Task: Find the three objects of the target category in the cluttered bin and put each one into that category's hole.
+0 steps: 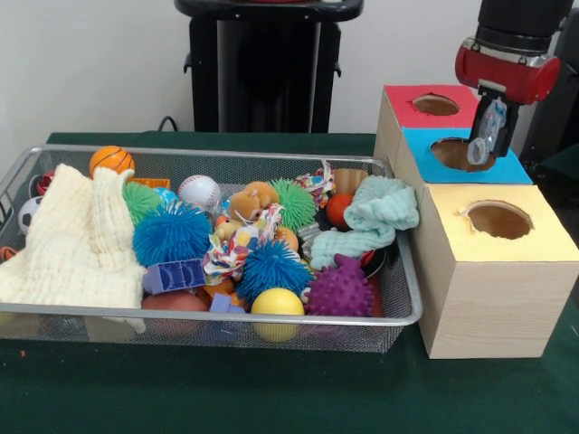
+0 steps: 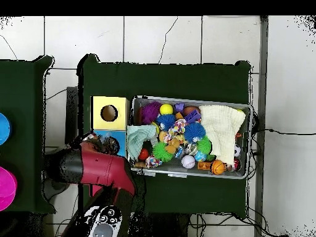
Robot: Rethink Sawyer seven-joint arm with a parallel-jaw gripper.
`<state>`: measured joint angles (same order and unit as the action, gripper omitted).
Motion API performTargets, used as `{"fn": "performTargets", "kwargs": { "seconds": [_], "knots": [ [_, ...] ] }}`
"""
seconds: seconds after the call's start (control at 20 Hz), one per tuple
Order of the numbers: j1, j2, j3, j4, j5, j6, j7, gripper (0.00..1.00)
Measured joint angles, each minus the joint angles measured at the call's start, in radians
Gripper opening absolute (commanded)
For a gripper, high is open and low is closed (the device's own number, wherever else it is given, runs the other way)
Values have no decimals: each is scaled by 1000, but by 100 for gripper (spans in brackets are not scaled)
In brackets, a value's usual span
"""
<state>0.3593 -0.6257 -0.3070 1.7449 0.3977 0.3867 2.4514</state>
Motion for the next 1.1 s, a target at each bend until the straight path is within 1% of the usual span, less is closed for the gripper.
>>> {"fn": "performTargets", "kwargs": {
  "seconds": [0.25,0.85,0.9,1.1],
  "knots": [
    [24,22,-10,1,7,-5,0,0],
    [34,45,-49,5,14,-6,0,0],
    [35,46,-50,6,14,-6,0,100],
    [35,48,-51,8,13,-6,0,100]
  ]
}}
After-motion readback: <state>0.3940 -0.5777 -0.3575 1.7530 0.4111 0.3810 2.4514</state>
